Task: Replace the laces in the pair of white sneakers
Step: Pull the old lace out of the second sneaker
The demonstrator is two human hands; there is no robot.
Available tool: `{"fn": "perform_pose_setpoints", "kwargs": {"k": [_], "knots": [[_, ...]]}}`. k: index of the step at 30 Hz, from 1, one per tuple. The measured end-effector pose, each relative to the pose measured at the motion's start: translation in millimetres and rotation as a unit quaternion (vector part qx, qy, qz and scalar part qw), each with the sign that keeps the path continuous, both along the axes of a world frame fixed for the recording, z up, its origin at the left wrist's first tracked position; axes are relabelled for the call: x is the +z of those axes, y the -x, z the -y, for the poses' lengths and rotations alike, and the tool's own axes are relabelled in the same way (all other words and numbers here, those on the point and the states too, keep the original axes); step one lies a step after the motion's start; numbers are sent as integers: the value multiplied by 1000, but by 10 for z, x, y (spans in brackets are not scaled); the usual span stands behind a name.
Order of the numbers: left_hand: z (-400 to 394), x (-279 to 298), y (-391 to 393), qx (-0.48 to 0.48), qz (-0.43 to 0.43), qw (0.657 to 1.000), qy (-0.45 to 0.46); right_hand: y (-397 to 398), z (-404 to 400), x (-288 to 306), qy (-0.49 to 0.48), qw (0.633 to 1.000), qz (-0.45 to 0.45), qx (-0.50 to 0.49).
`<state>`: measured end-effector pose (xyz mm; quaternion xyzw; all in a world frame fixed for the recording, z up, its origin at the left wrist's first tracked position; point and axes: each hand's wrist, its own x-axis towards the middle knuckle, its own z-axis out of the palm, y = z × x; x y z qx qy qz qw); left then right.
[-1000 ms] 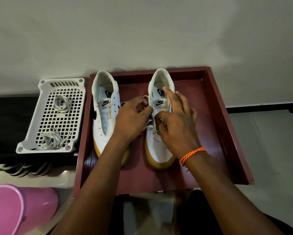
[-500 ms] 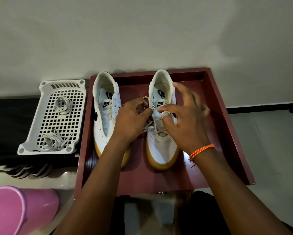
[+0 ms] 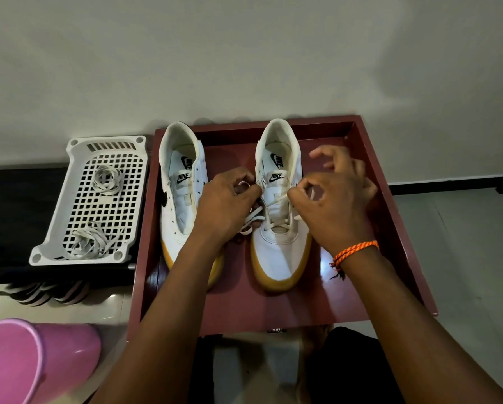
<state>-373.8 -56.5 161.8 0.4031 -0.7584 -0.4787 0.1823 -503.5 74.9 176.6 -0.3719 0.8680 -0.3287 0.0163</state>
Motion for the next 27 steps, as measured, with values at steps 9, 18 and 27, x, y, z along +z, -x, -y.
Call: {"fn": "perform_pose_setpoints", "kwargs": {"k": [9, 18, 27], "knots": [[-20, 17, 7, 3, 0, 1000, -3, -247, 44, -160, -59, 991, -52, 109], [-11, 11, 4, 1, -7, 1000, 3, -145, 40, -99, -67, 994, -45, 71], [-6, 13, -6, 1, -11, 1000, -3, -137, 17, -41, -18, 997, -52, 50]]}}
